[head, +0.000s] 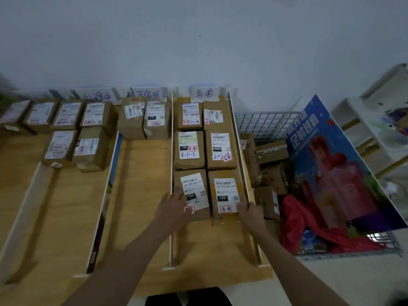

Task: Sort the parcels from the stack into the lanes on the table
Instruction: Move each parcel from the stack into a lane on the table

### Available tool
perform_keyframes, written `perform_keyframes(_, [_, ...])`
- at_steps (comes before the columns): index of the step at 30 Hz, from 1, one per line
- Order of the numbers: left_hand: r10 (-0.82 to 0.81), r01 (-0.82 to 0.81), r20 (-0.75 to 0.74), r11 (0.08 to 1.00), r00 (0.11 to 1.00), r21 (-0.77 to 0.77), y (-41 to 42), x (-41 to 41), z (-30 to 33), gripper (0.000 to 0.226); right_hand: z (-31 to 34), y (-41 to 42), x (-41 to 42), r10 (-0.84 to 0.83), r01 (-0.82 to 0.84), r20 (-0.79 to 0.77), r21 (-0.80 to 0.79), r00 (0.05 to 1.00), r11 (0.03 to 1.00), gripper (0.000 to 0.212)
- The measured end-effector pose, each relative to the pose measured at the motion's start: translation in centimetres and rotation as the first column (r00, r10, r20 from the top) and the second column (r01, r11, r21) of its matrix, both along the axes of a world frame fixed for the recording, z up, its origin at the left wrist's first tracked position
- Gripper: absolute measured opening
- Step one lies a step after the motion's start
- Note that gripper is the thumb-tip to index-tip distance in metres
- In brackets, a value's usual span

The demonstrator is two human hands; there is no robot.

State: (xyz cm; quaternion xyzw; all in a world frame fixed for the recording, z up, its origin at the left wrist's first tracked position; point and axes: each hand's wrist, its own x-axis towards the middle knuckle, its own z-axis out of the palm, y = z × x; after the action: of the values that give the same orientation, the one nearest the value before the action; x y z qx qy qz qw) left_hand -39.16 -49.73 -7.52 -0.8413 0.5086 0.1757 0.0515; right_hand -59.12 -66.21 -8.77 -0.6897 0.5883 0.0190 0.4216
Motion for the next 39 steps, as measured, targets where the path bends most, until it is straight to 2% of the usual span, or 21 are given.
perform_keyframes(8, [-0.015, 0.014, 0.02, 0.999, 1.0, 0.033, 0.2, -0.1, 0.3, 0.051, -3.3, -1.4, 0.4, 0.139, -0.143, -0.101, -0.028, 0.985, 0.989, 0.031])
perform_keyframes(13, [0.016, -0.015, -0.024, 0.998, 1.0, 0.062, -0.2, -0.1, 1.4, 0.051, 1.4, -1.3, 1.0, 0.177, -0.179, -0.134, -0.003, 0.975, 0.984, 0.028])
perform_keyframes(16, [0.034, -0.034, 0.001, 0.999, 0.999, 0.035, -0.8, 0.5, 3.1, 0.044, 4.2, -2.3, 1.7, 0.217, -0.24, -0.182, -0.111, 0.959, 0.965, 0.033])
perform_keyframes(19, [0.094, -0.093, 0.043, 0.996, 0.995, -0.011, -0.7, 2.3, 5.5, 0.05, 7.4, -3.3, 3.5, 0.301, -0.329, -0.136, -0.287, 0.944, 0.9, 0.037])
perform_keyframes(22, [0.218, -0.208, 0.085, 0.971, 0.972, -0.117, 0.6, 4.7, 8.5, 0.054, 10.6, -3.3, 6.6, 0.408, -0.419, -0.129, -0.463, 0.904, 0.781, 0.04])
perform_keyframes(26, [0.367, -0.343, 0.123, 0.922, 0.922, -0.181, 4.8, 7.7, 12.1, 0.053, 13.4, -0.6, 11.7, 0.526, -0.501, -0.152, -0.601, 0.837, 0.623, 0.044])
perform_keyframes(30, [0.468, -0.444, 0.148, 0.88, 0.871, -0.168, 11.1, 9.6, 14.3, 0.054, 14.9, 4.7, 16.0, 0.631, -0.567, -0.137, -0.61, 0.764, 0.553, 0.048])
perform_keyframes(34, [0.576, -0.535, 0.164, 0.811, 0.801, -0.237, 18.2, 11.0, 15.0, 0.053, 16.1, 10.8, 19.8, 0.713, -0.633, -0.151, -0.609, 0.684, 0.478, 0.047])
perform_keyframes(39, [0.653, -0.613, 0.165, 0.754, 0.739, -0.237, 27.0, 12.8, 16.1, 0.053, 17.2, 18.7, 23.8, 0.766, -0.653, -0.14, -0.632, 0.627, 0.418, 0.045])
